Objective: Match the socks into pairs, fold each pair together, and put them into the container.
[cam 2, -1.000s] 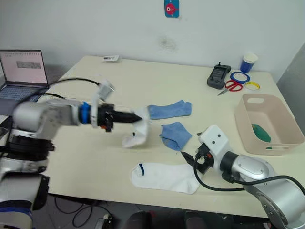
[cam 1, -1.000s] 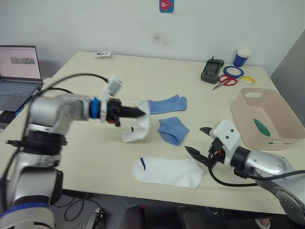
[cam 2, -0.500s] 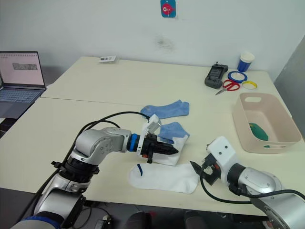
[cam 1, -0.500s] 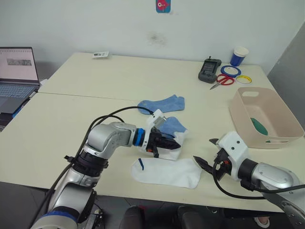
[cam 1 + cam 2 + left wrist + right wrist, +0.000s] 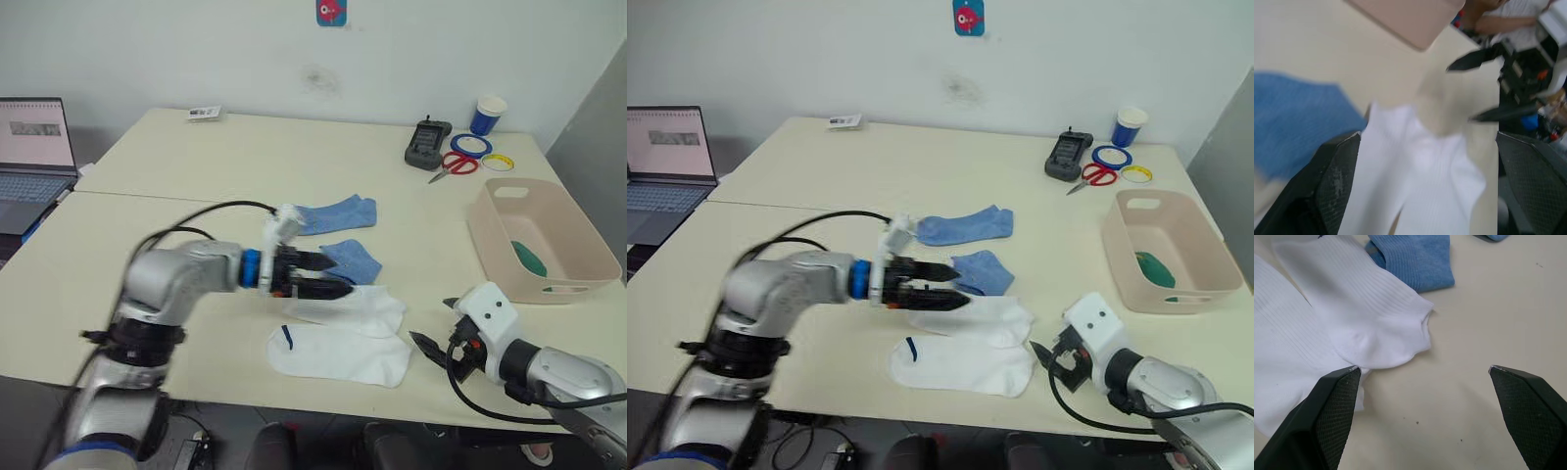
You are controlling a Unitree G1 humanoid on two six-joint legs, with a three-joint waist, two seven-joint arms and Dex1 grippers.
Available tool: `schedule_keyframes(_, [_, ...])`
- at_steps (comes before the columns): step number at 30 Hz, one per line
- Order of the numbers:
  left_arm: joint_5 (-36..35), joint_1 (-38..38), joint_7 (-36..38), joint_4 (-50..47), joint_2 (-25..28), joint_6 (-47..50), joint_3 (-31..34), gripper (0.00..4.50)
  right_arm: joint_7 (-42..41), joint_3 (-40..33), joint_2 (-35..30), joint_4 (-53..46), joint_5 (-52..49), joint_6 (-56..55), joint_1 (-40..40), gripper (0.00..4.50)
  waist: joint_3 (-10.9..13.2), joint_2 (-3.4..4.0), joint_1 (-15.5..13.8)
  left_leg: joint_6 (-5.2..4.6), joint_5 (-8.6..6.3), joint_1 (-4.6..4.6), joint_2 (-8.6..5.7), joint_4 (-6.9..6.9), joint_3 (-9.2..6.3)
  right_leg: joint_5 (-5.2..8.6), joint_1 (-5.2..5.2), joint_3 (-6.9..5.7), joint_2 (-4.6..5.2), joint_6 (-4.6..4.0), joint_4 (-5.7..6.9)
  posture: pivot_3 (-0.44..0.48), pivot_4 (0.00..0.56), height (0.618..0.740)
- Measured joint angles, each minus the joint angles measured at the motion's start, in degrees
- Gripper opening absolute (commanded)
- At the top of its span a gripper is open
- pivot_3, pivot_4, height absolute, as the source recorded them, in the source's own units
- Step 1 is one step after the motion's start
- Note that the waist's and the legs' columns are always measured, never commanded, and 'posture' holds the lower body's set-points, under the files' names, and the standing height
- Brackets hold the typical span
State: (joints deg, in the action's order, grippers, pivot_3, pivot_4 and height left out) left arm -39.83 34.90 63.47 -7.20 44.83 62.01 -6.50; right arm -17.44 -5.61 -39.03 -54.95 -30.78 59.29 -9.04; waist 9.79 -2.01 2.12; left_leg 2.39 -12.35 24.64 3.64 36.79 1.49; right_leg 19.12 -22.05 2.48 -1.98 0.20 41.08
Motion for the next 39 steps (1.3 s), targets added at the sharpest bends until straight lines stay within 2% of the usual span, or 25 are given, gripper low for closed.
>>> schedule_keyframes(3, [1.52, -5.10, 6.49, 0.72, 9.39, -1.18, -1.13, 4.48, 0.10, 1.90, 1.03, 0.00, 0.62, -1.37, -3.44, 4.50, 0.01, 0.01, -0.14, 0.00, 0.00, 0.02, 0.09, -0.01, 0.01, 0.01, -0.01, -0.01, 0.14, -0.01, -0.04, 0.000, 0.150, 0.725])
schedule_keyframes(5, [2.47, -7.29, 7.91, 0.72, 11.14, -2.45, -1.43, 4.48, 0.01, 3.64, 1.36, 0.00, 0.86, -2.00, -5.00, 4.50, 0.02, 0.02, -0.34, -0.01, 0.00, 0.04, 0.05, 0.03, 0.07, 0.01, 0.01, 0.00, 0.33, 0.00, -0.05, 0.000, 0.150, 0.725])
schedule_keyframes(8, [4.70, -12.26, 6.76, 0.39, 10.92, -6.19, -1.49, 4.48, 0.00, 6.11, 1.63, 0.00, 2.02, -3.91, -6.46, 4.50, 0.02, 0.01, -0.53, -0.02, -0.01, 0.05, -0.06, 0.09, 0.19, 0.02, 0.08, 0.01, 0.59, 0.01, -0.19, 0.000, 0.150, 0.725])
schedule_keyframes(11, [7.33, -15.32, 1.80, 0.59, 6.18, -9.05, -1.44, 4.48, 0.25, 8.46, 3.64, 0.22, 2.98, -5.35, -6.65, 4.50, 0.01, -0.05, -0.53, -0.03, -0.01, 0.10, -0.05, 0.11, 0.15, 0.02, 0.07, -0.03, 0.59, 0.02, -0.20, 0.000, 0.150, 0.725])
schedule_keyframes(15, [8.47, -16.32, -2.92, -0.56, 2.30, -9.97, -0.82, 3.56, 0.89, 11.65, 5.10, 2.82, 4.97, -6.53, -6.26, 4.50, -0.10, 0.00, -0.53, -0.03, -0.01, 0.08, -0.05, 0.08, 0.12, 0.02, 0.09, -0.05, 0.56, 0.02, -0.19, 0.000, 0.150, 0.725])
schedule_keyframes(17, [8.65, -16.90, -4.37, -1.10, 1.10, -9.97, -0.55, 2.95, 1.24, 12.67, 5.48, 4.56, 5.87, -6.78, -6.26, 4.13, -0.10, 0.00, -0.53, -0.03, -0.01, 0.08, -0.05, 0.09, 0.13, 0.02, 0.09, -0.04, 0.57, 0.02, -0.18, 0.000, 0.150, 0.725])
schedule_keyframes(20, [8.75, -17.67, -5.30, -2.09, 0.88, -9.64, -0.73, 2.05, 1.29, 13.64, 6.70, 5.59, 6.80, -7.33, -5.80, 3.29, -0.10, 0.01, -0.47, -0.02, -0.01, 0.07, -0.05, 0.07, 0.12, 0.02, 0.09, -0.04, 0.56, 0.02, -0.18, 0.000, 0.150, 0.725])
schedule_keyframes(26, [8.84, -18.88, -4.93, -4.61, -0.06, -9.45, -3.56, 0.08, 0.82, 14.25, 7.07, 5.94, 7.06, -7.31, -5.09, 0.99, -0.11, 0.02, -0.46, -0.02, -0.01, 0.08, -0.06, 0.08, 0.13, 0.02, 0.09, -0.04, 0.56, 0.02, -0.18, 0.000, 0.150, 0.725])
schedule_keyframes(29, [8.07, -19.50, -3.38, -6.40, -0.04, -8.20, -5.08, 0.00, 0.35, 14.26, 6.92, 5.93, 7.04, -7.19, -5.12, 0.02, -0.10, 0.01, -0.44, -0.02, -0.02, 0.08, -0.05, 0.07, 0.12, 0.02, 0.08, -0.04, 0.55, 0.02, -0.18, 0.000, 0.150, 0.725])
schedule_keyframes(32, [6.41, -19.71, -1.19, -7.09, 1.12, -6.64, -5.53, 0.00, -0.06, 14.11, 6.29, 5.55, 6.95, -6.96, -5.66, 0.02, -0.10, 0.00, -0.43, -0.02, -0.01, 0.08, -0.03, 0.07, 0.09, 0.02, 0.07, -0.06, 0.52, 0.02, -0.15, 0.000, 0.150, 0.725])
schedule_keyframes(39, [6.84, -19.69, 3.53, -5.92, 8.82, -7.67, -5.01, 0.00, -2.72, 13.41, 3.37, 0.39, 4.28, -4.89, -9.64, 0.02, -0.09, 0.00, -0.39, -0.02, -0.01, 0.07, 0.00, 0.07, 0.10, 0.02, 0.05, -0.04, 0.49, 0.02, -0.13, 0.000, 0.150, 0.725])
